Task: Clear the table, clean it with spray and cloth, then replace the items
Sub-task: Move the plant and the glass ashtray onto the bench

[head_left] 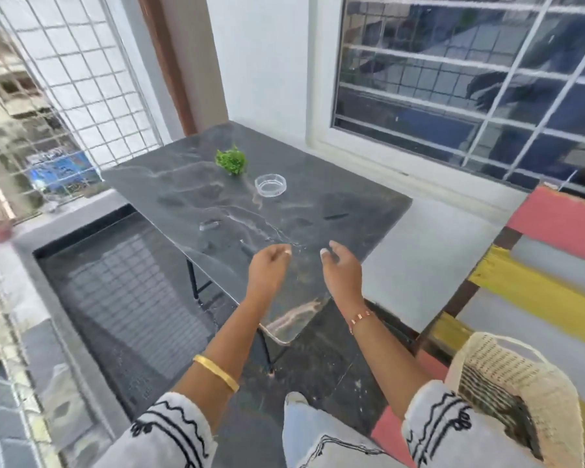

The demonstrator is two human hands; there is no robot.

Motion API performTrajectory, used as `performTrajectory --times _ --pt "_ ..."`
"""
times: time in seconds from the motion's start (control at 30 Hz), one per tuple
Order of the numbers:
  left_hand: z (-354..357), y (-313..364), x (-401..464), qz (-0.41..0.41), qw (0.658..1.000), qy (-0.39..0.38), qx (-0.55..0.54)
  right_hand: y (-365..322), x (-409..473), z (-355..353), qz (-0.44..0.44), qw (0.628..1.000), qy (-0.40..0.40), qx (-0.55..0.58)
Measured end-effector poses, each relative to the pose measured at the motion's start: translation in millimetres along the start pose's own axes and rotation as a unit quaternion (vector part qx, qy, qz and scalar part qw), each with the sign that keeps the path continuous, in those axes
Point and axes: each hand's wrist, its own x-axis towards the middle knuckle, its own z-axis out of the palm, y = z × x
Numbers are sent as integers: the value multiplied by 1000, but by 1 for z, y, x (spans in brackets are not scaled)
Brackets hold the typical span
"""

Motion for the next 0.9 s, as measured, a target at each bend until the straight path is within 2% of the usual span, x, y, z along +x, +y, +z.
performTrajectory --times 0.2,0.57,0.9 --pt "-16 -6 65 -34 998 26 -44 -14 57 46 -7 1000 -30 3" --pt "-28 -8 205 -77 997 5 13 -34 175 112 46 998 -41 11" --pt "-24 -24 276 -92 996 -3 13 -24 233 151 112 993 -30 33"
